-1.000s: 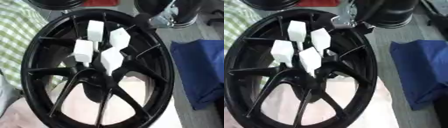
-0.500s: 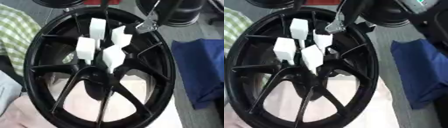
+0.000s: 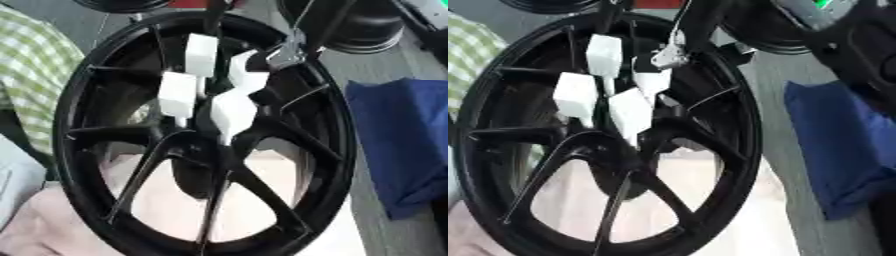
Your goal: Pull the pin out of the wheel hub.
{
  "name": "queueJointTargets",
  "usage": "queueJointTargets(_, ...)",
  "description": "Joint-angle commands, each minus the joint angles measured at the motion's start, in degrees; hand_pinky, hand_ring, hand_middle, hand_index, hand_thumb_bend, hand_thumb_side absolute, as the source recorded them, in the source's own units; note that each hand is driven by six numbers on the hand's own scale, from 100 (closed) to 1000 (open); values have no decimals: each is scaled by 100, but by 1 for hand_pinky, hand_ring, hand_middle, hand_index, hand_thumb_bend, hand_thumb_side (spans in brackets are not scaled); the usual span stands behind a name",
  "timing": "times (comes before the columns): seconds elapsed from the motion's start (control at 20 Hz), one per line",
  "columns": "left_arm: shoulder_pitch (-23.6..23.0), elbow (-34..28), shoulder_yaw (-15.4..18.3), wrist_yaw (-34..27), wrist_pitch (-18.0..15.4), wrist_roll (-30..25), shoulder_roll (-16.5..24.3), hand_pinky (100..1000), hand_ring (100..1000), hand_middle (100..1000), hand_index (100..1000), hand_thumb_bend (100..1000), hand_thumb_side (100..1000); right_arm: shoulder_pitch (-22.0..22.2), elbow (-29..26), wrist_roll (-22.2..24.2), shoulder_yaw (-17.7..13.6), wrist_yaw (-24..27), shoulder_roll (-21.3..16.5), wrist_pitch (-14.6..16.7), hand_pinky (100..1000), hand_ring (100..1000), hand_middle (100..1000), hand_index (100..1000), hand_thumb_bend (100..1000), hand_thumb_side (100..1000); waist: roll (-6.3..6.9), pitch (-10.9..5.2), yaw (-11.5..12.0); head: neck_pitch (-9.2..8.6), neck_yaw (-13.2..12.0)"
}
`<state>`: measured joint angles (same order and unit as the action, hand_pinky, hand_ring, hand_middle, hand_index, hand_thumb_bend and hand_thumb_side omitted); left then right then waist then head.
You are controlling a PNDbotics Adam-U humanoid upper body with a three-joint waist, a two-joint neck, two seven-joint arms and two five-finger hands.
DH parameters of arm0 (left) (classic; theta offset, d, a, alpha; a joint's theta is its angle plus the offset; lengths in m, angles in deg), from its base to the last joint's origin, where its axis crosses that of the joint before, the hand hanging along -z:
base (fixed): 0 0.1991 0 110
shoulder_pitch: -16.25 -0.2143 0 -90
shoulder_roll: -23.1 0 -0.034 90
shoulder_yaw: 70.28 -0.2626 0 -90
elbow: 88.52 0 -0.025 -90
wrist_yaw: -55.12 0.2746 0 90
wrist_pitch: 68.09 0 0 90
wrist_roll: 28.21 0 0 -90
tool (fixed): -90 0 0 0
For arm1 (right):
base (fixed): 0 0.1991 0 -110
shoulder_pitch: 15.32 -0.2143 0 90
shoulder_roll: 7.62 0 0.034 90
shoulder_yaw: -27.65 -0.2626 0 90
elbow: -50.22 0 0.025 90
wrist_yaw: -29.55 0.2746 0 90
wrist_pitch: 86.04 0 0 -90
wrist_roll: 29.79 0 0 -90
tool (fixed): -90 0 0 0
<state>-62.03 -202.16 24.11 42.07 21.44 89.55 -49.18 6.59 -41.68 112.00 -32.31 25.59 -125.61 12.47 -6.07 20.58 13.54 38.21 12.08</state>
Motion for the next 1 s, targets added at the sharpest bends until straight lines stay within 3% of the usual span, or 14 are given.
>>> queueJointTargets(0.05,50,-96,45,-13,23,20,93,685,994,824,794,409,773,1,-12,-3,-121,-34,-192,53,903,895,767,824,274,393,52,-78,17,19,-6)
queueJointTargets(0.2,39,-96,58,-4,32,36,75,685,994,825,794,411,773,119,-57,-50,-196,-43,-273,49,902,890,725,834,275,393,54,-61,19,21,-15)
queueJointTargets(1.0,73,-96,30,-48,44,8,-34,685,1000,826,787,410,775,444,135,-153,-235,-338,-340,43,899,896,763,860,287,400,53,44,56,-30,1)
